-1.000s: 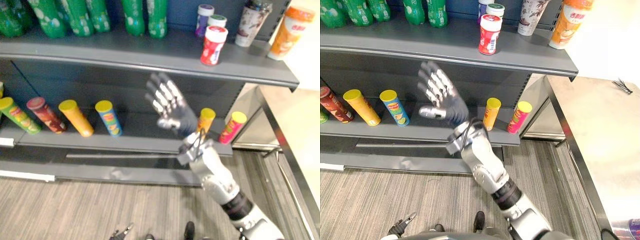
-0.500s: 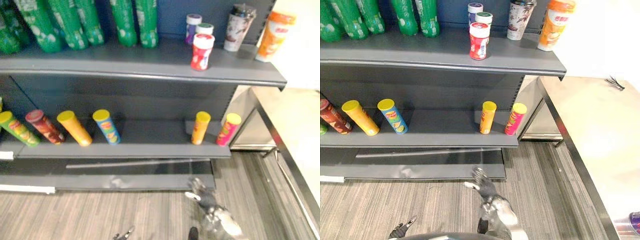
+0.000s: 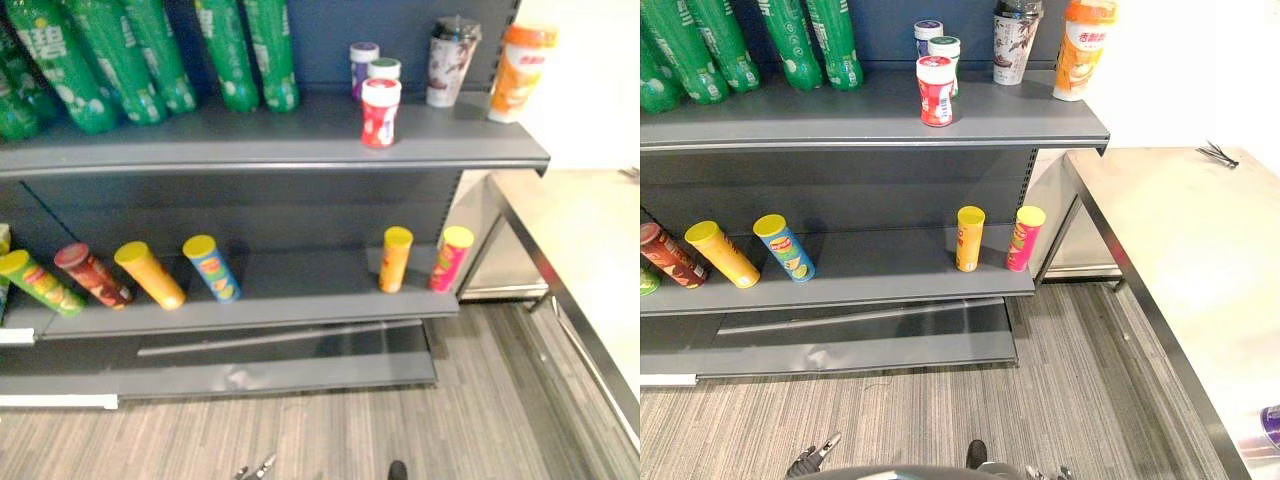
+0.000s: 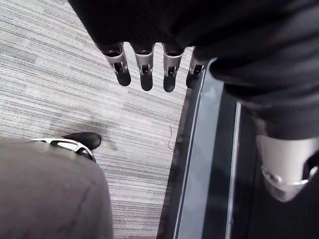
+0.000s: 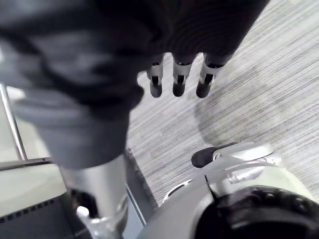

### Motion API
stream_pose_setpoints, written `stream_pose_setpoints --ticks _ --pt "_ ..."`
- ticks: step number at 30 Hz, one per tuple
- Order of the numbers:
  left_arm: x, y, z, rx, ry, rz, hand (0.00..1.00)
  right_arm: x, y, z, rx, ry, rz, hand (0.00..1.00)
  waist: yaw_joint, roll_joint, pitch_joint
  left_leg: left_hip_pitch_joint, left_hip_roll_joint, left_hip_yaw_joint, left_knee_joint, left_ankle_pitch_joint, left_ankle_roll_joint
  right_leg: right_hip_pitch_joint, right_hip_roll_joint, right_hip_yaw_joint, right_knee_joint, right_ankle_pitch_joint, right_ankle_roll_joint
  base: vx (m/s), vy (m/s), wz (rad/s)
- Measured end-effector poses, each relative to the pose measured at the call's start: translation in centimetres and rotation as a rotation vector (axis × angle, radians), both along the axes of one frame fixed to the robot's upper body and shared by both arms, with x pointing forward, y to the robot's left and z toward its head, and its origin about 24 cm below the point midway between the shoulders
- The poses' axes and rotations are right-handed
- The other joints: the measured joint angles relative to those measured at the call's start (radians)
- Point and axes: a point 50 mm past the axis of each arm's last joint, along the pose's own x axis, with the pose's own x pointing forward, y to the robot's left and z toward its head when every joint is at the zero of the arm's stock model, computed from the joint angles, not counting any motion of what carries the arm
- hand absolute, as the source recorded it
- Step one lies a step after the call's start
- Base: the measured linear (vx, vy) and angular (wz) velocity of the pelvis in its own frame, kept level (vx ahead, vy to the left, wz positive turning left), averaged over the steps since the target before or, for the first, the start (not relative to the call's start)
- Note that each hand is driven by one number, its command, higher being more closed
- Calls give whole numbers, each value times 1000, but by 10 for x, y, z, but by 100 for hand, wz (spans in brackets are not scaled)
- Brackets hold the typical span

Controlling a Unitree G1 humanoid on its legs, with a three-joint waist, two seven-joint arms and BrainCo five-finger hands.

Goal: Put the gum and the chips on the shelf.

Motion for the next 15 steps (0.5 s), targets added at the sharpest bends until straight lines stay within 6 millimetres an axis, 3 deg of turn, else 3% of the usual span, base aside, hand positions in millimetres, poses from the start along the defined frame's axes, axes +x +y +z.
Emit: stream_pose_setpoints --ticks 3,5,9,12,13,15 --pt "1 0 0 -10 -8 0 0 -5 -1 -1 -1 26 -69 0 -1 1 9 -12 4 1 37 -20 0 2 -3 3 2 0 0 2 -3 -1" --pt "8 -2 1 -20 -25 2 0 3 -6 0 -20 5 -109 0 -2 6 42 -55 28 11 157 -84 7 -29 -8 12 84 -39 8 -20 -7 -12" --pt "15 -5 1 -36 -44 18 0 7 -13 2 -34 -20 -194 0 -24 35 71 -92 37 37 268 -138 28 -106 -24 44 217 -83 18 -58 48 -23" --pt "18 -5 2 -34 -58 23 0 14 -9 3 -28 -61 -277 0 -20 29 87 -134 55 158 315 -168 54 -165 -21 105 192 -67 66 -127 104 -105" --pt "19 -7 2 -40 -62 27 0 18 -8 4 -30 -81 -296 0 -18 52 97 -145 81 221 326 -177 66 -182 -36 35 195 -83 53 -116 92 -119" --pt "29 -6 4 -36 -92 25 0 23 -9 5 -39 -90 -306 0 -22 53 140 -140 125 309 345 -185 72 -207 -84 -120 346 -125 -8 -106 138 -150"
